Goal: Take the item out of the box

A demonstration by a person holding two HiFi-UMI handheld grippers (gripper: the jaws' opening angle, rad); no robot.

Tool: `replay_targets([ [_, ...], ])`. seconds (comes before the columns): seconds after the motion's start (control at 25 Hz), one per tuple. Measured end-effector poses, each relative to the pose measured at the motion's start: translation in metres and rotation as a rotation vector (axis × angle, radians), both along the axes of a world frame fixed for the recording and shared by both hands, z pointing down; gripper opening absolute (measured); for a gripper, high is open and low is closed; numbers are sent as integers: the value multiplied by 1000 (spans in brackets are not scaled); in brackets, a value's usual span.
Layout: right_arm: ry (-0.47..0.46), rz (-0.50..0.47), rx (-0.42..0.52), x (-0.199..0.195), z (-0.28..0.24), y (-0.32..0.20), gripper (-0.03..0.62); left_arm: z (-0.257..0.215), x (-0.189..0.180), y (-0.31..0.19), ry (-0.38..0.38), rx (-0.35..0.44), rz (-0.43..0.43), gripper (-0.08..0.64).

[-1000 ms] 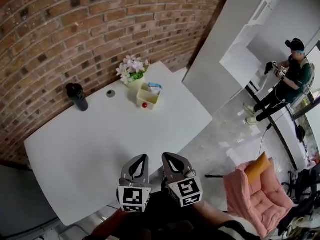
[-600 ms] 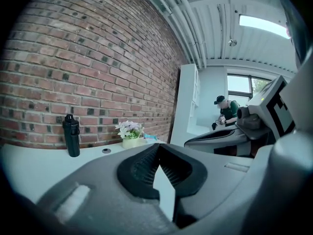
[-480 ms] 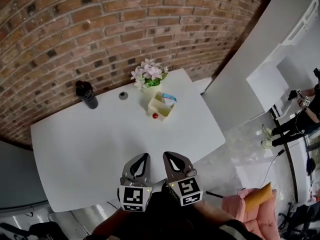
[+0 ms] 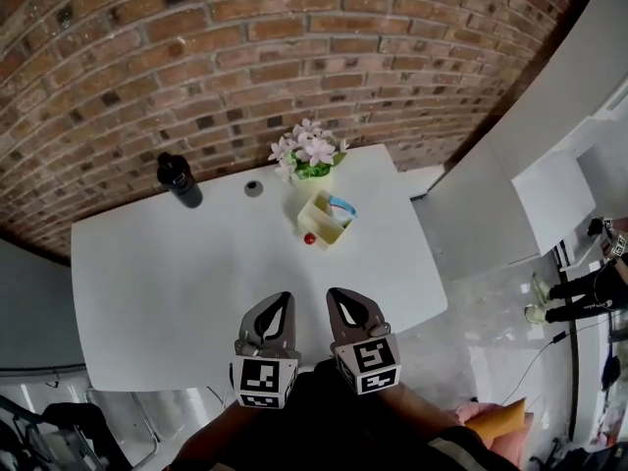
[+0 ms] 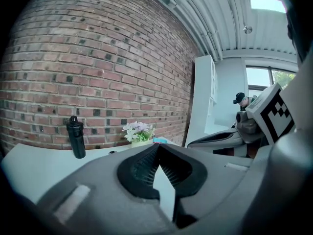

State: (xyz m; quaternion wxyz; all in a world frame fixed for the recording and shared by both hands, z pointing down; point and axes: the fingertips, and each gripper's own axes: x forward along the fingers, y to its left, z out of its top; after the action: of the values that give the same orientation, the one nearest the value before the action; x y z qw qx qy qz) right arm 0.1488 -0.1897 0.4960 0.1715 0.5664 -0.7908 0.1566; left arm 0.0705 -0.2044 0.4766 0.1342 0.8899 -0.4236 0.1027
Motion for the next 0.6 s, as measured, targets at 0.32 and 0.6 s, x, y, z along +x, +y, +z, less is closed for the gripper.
replay_targets([
  [0.32,31,-97,-6,33,5,-34,2,7,31,-28,3,-7,-103,5],
  [0.6,69,-135,-36,68,18,-66,2,20,52,-52,-29,-6,-175,5],
])
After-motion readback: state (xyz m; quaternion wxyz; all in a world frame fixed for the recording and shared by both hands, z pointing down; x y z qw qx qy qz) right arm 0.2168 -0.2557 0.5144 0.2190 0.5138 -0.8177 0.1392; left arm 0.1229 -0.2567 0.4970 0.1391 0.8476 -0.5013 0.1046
